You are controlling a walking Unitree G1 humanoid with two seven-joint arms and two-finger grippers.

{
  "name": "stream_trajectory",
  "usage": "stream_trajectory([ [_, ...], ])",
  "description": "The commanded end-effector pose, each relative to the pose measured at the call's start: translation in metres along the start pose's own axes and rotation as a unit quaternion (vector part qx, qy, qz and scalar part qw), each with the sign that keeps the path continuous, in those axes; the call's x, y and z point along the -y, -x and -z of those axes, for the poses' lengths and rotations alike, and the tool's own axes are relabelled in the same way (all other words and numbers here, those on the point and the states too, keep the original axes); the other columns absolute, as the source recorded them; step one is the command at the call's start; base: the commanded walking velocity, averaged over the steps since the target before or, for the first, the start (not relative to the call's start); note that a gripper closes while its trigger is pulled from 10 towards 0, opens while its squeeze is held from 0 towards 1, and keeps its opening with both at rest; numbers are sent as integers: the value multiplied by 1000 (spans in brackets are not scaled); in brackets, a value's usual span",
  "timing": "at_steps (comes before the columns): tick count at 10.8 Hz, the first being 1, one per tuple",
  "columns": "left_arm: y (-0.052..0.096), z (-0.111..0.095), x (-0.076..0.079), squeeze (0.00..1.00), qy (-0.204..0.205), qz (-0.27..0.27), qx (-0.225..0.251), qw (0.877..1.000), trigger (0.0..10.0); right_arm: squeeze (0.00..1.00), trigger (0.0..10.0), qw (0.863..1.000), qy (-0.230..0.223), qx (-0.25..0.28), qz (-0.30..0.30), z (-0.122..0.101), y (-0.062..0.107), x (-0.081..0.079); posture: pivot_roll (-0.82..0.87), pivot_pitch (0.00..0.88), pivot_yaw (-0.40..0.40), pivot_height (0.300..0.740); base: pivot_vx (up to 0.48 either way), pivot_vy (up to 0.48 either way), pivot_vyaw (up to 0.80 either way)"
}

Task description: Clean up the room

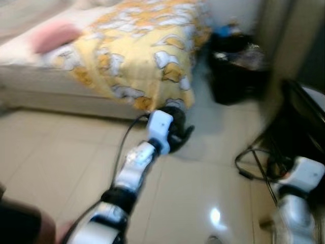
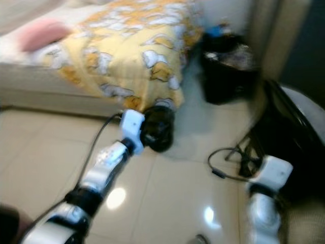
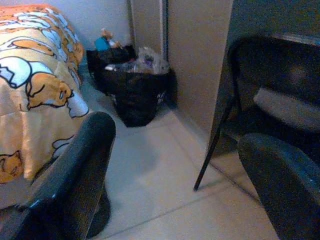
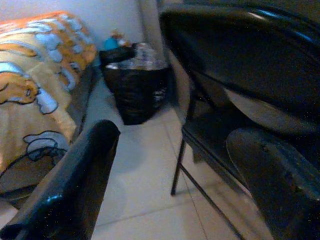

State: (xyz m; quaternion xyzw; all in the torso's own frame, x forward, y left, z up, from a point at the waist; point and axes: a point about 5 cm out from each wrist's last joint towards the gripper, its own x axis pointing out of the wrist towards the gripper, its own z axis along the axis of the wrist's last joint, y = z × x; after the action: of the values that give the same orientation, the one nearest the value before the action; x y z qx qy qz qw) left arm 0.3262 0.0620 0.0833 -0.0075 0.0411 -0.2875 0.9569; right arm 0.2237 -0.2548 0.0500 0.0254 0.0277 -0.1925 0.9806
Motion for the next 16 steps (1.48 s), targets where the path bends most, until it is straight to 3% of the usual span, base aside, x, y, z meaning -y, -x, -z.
stream_trajectory([
  [1,-4,-8,0,0,-8,-2,11,1000,10000,0,10000,1000,-1,7,5,-3,0,4,-335,0,195,730,0,0,-800],
  [2,-4,-8,0,0,-18,-2,15,1000,10000,0,10000,1000,14,7,10,-2,0,4,-334,0,195,730,0,0,-800],
  [10,-1,1,0,0,21,-14,6,1000,10000,0,10000,1000,26,-2,3,1,2,2,-332,0,189,730,258,405,0],
  [13,-2,3,3,0,-14,-23,-10,1000,10000,0,10000,999,32,-6,-25,4,5,-7,-331,0,190,730,0,140,0],
  [16,-5,-1,4,0,-23,-13,-2,1000,10000,0,10000,998,36,-11,-53,7,8,-17,-332,0,200,730,0,0,0],
])
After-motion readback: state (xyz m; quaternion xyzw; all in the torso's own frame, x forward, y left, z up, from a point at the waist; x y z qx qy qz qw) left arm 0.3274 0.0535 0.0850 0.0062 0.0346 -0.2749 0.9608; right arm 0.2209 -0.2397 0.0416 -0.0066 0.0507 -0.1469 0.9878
